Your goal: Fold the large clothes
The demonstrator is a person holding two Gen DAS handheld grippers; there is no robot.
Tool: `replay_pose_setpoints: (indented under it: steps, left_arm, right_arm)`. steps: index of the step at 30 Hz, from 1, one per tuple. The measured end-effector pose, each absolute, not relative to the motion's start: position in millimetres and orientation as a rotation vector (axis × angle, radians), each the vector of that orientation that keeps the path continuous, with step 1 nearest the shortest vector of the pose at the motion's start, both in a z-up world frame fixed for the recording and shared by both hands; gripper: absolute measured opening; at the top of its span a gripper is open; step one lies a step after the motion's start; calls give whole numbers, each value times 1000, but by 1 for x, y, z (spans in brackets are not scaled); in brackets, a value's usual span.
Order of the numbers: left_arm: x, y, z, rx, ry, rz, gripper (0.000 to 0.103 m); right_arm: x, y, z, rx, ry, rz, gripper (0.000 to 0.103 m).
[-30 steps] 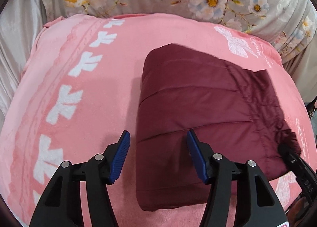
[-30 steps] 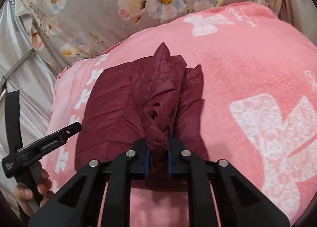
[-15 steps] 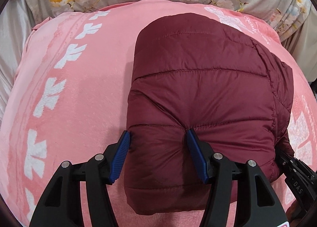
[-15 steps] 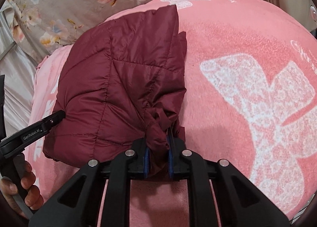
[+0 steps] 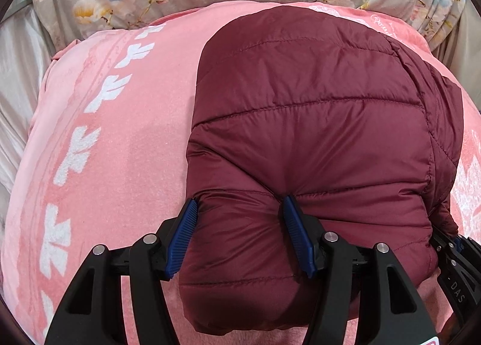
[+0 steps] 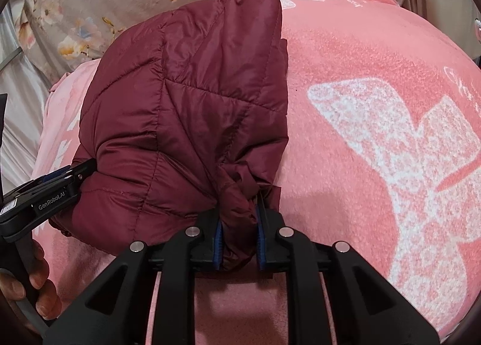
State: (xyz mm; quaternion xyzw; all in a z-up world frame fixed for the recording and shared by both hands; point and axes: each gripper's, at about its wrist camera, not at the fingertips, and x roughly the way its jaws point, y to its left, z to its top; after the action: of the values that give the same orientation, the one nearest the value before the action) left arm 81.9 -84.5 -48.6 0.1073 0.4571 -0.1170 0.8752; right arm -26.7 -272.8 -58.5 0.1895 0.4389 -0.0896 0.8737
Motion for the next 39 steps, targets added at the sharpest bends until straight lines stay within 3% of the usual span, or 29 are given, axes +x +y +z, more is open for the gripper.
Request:
replay_pose_setpoints:
  steps: [6, 9, 12, 16, 24, 25, 30, 39]
  left_arm:
    - [87, -72, -38, 168, 995, -278, 57]
    - [97, -49, -13, 65, 1003, -306, 57]
    - [114, -37, 21, 30, 928, -288, 56]
    - [156, -44, 47, -14, 901, -295, 56]
    - [217, -95, 42, 15, 967, -325, 56]
    - [222, -103, 37, 29, 974, -324, 56]
    - [238, -136, 8, 111, 1004, -322, 56]
    - [242, -152, -24, 189, 957, -285, 60]
  right_arm:
    - [-36, -293, -43, 492, 931, -172, 25]
    - [-45, -305, -4, 480, 844, -201, 30]
    - [-35, -322, 33, 494, 762, -218, 42]
    - [11, -343, 46, 583, 732, -230, 43]
    - [90, -349, 10, 692, 857, -262, 43]
    - [96, -348, 5, 698, 870, -259, 42]
    - [116, -341, -13, 617, 884, -317, 15]
    - [125, -352, -49, 635, 889, -318, 8]
